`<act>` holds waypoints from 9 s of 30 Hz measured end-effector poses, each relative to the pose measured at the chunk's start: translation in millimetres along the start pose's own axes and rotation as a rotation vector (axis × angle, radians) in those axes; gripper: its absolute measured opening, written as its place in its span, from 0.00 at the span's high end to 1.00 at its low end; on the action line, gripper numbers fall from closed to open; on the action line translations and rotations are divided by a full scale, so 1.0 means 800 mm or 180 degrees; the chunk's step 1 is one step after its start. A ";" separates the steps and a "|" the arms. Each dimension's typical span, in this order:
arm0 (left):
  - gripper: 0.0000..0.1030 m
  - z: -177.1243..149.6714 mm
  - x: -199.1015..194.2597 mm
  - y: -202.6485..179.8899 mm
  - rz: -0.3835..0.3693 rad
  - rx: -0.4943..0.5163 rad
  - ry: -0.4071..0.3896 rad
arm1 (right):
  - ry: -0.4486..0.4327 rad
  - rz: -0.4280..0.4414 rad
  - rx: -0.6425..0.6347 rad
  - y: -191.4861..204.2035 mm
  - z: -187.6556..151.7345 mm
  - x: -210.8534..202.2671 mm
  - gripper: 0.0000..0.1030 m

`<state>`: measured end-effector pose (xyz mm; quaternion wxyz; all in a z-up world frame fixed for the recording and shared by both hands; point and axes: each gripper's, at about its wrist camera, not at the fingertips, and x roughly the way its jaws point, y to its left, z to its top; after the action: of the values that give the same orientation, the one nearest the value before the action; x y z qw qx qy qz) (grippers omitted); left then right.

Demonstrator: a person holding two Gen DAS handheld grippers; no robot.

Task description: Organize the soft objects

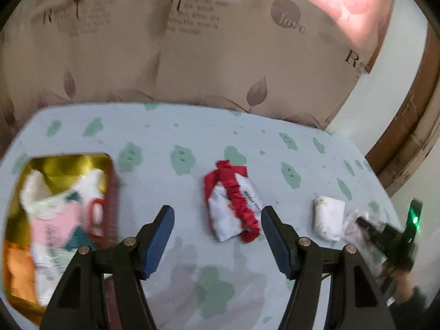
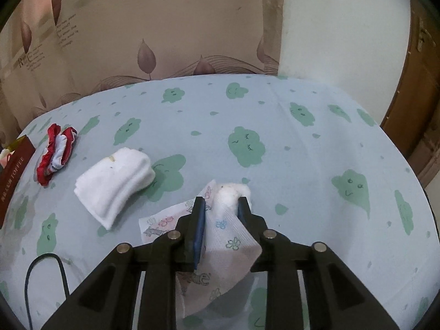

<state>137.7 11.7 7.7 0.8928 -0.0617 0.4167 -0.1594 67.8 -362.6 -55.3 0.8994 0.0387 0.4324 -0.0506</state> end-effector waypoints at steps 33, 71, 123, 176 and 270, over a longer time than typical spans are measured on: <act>1.00 0.012 0.094 -0.041 0.0262 0.0232 0.0371 | 0.0212 0.0246 0.0214 -0.012 -0.007 0.018 0.47; 0.59 -0.029 0.119 -0.034 0.0412 0.0259 0.0570 | 0.0179 0.0193 0.0399 -0.023 0.011 0.029 0.71; 0.85 -0.026 -0.087 0.058 0.1019 0.0118 0.0004 | 0.0105 -0.0045 0.0445 -0.021 0.002 0.023 0.79; 0.43 -0.097 -0.163 0.198 0.1312 -0.0265 -0.0308 | -0.0371 -0.0175 0.0273 -0.010 -0.002 -0.019 0.79; 0.43 -0.151 -0.200 0.260 0.1682 -0.0743 -0.0572 | 0.0018 0.1465 -0.1374 0.434 0.016 -0.105 0.35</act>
<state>-2.0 263.9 -5.0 0.9235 -0.0672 0.3532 0.1335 68.6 -15.2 27.6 0.8735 -0.0561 0.4156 0.2474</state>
